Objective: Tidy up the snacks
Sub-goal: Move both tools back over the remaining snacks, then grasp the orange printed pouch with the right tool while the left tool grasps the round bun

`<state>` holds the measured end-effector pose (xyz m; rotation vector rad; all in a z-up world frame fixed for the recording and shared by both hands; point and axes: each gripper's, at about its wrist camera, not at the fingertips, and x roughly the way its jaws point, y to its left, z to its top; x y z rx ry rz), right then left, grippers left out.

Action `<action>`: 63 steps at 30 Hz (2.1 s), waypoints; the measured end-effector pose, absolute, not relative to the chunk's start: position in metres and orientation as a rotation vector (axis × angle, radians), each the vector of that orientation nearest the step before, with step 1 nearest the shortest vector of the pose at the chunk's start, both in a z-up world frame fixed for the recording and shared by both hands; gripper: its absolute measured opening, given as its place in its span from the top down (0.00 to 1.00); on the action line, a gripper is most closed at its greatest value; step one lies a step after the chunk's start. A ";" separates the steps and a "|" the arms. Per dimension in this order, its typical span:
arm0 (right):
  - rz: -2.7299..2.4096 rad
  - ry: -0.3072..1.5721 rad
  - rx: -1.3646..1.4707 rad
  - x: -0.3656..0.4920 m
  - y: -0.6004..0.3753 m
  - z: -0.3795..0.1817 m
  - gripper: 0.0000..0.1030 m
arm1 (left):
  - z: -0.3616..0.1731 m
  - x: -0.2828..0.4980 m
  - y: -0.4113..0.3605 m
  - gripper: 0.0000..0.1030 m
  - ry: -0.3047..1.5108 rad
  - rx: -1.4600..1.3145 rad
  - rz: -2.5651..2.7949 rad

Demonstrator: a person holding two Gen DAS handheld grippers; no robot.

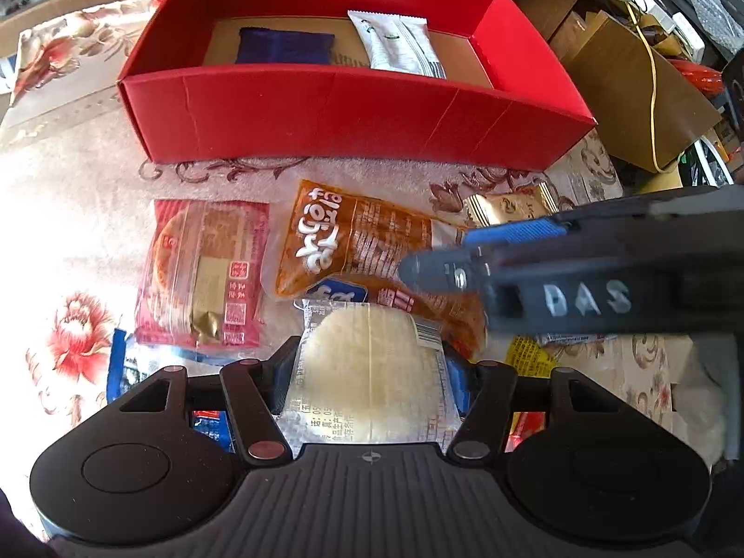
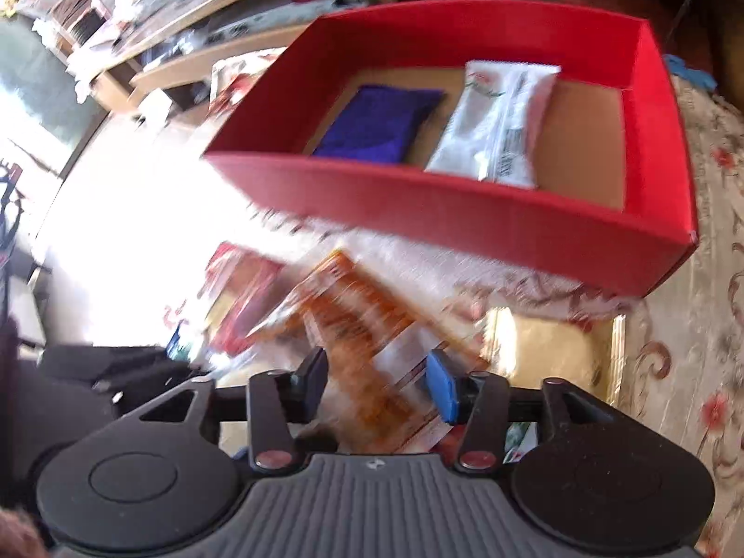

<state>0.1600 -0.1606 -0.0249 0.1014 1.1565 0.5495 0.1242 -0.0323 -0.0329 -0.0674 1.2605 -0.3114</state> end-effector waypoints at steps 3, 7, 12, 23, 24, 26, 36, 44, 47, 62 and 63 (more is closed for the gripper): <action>0.540 1.123 0.066 0.160 -0.155 -0.020 0.54 | -0.033 0.121 -0.029 0.35 1.260 -0.071 -0.320; 0.527 1.101 -0.005 0.165 -0.144 -0.023 0.49 | -0.033 0.120 -0.027 0.34 1.261 -0.077 -0.326; 0.539 1.112 -0.046 0.173 -0.134 -0.036 0.38 | -0.032 0.118 -0.027 0.34 1.262 -0.075 -0.332; 0.586 1.109 -0.063 0.180 -0.126 -0.040 0.27 | -0.034 0.123 -0.031 0.28 1.267 -0.073 -0.341; 0.588 1.102 -0.084 0.180 -0.123 -0.041 0.25 | -0.034 0.123 -0.032 0.28 1.268 -0.070 -0.343; 0.601 1.097 -0.124 0.178 -0.117 -0.041 0.19 | -0.034 0.123 -0.032 0.28 1.268 -0.067 -0.347; 0.545 1.067 -0.161 0.166 -0.116 -0.037 0.36 | -0.036 0.123 -0.036 0.25 1.272 -0.051 -0.368; 0.528 1.075 -0.102 0.155 -0.130 -0.022 0.64 | -0.034 0.118 -0.031 0.28 1.268 -0.052 -0.364; 0.555 1.067 -0.134 0.161 -0.126 -0.019 0.59 | -0.034 0.115 -0.029 0.28 1.267 -0.055 -0.360; 0.660 1.076 -0.153 0.173 -0.115 -0.047 0.08 | -0.038 0.110 -0.028 0.20 1.276 -0.053 -0.395; 0.636 1.074 -0.174 0.172 -0.112 -0.046 0.10 | -0.038 0.109 -0.028 0.20 1.274 -0.052 -0.397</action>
